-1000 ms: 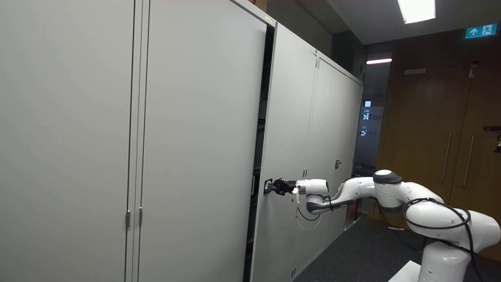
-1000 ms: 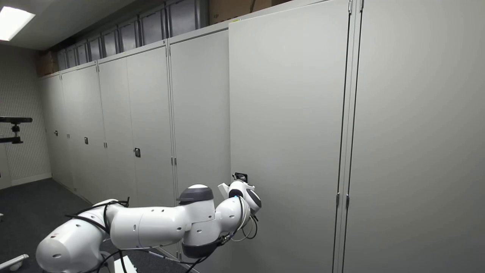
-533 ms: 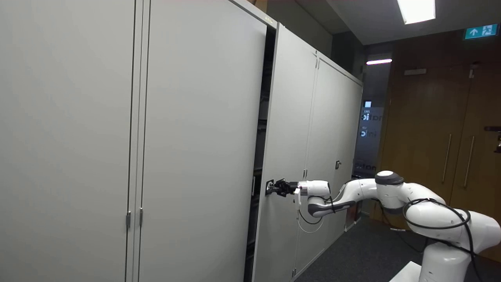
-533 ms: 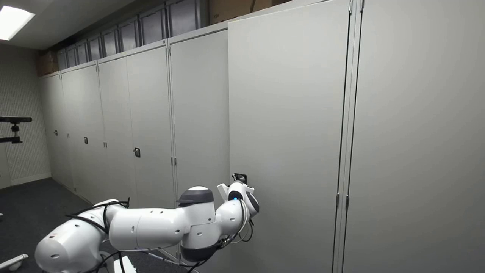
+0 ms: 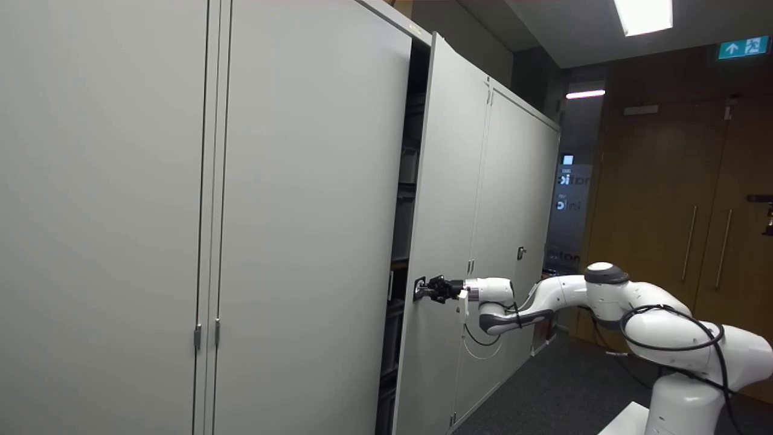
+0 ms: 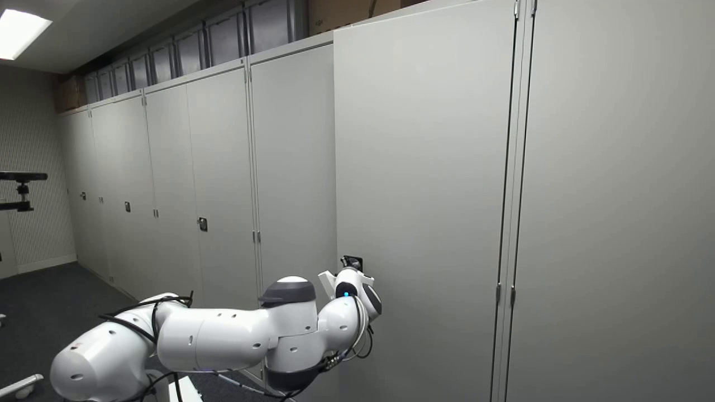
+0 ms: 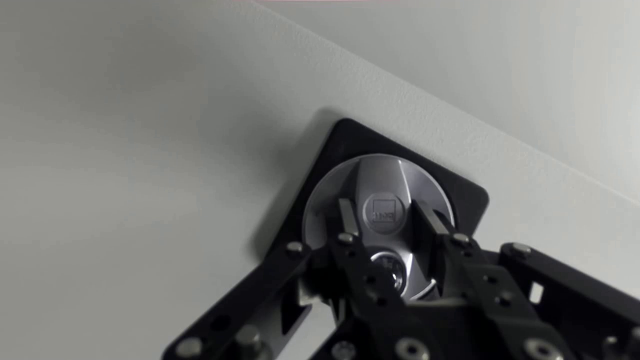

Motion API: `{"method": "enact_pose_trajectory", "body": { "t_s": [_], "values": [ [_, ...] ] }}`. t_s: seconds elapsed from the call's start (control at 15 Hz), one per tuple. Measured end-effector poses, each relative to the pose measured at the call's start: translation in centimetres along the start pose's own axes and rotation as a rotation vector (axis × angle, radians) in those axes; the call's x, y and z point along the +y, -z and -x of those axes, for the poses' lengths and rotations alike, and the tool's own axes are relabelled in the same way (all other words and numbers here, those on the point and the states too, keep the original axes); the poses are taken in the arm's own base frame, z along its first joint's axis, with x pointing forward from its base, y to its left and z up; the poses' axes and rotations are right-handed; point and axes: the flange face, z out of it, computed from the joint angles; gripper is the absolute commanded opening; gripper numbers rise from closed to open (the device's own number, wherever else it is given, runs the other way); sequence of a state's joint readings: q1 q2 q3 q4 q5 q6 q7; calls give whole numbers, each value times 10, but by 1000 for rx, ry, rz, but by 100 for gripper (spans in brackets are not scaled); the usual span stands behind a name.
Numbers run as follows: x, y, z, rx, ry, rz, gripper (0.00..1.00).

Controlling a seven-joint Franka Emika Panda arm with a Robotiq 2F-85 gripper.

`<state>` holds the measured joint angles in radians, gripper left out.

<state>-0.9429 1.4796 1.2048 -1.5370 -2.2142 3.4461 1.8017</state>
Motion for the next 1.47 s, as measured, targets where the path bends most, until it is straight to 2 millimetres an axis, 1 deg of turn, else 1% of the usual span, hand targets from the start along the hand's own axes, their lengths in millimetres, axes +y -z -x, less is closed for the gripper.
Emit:
{"method": "enact_pose_trajectory", "body": {
  "t_s": [0.27,1.0,1.47],
  "values": [
    [1,10,3,-8,0,-6,8],
    [1,19,6,-12,-5,-11,8],
    [1,33,10,-18,-24,-17,8]
  ]
}}
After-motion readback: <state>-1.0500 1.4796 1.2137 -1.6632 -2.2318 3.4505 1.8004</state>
